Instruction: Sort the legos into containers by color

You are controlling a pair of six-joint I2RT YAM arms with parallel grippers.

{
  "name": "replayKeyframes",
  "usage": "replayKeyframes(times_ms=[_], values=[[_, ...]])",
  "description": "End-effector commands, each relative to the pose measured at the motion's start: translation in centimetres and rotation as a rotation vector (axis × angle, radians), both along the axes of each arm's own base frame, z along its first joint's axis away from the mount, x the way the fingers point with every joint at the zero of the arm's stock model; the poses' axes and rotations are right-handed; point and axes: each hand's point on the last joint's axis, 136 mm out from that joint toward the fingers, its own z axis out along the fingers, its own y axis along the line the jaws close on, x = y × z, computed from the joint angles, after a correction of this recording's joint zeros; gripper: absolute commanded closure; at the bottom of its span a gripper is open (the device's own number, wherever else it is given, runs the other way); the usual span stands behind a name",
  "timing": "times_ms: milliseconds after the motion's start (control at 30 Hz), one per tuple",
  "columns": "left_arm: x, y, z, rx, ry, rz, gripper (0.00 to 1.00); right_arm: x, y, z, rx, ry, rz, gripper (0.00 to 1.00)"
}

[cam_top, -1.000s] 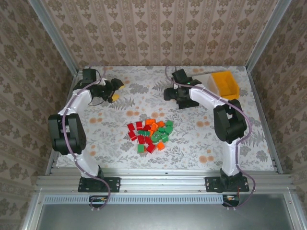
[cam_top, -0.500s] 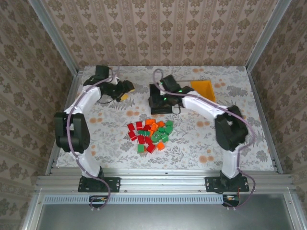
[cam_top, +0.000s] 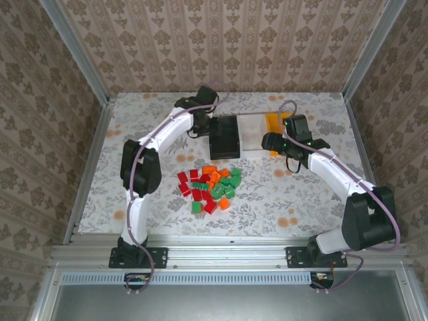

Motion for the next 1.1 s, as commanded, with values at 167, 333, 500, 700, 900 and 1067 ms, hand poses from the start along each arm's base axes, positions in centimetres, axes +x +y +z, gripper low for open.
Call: replayKeyframes(times_ms=[167,333,500,700,900,1067], values=[[0.9,4.0,-3.7,0.243,0.020,0.049,0.63,-1.0,-1.0,1.9,0.030,-0.075,-0.012,0.24],[1.8,3.0,-4.2,0.218,-0.003,0.018,0.73,-1.6,-0.1,1.1,0.084,-0.060,0.009,0.27],[2.7,3.3,-3.3,0.238,-0.044,0.017,0.87,-2.1,-0.8,0.3,0.047,-0.044,-0.011,0.27],[3.3,5.9,-3.0,0.260,-0.040,0.038,1.00,-2.2,-0.2,0.2,0.067,-0.038,-0.002,0.27],[3.5,10.2,-2.7,0.237,-0.038,0.099,1.00,-3.0,1.9,-0.1,0.054,-0.033,0.043,0.28],[3.5,12.3,-2.7,0.220,-0.033,0.120,1.00,-4.2,6.1,-1.0,0.006,-0.014,0.155,0.30]])
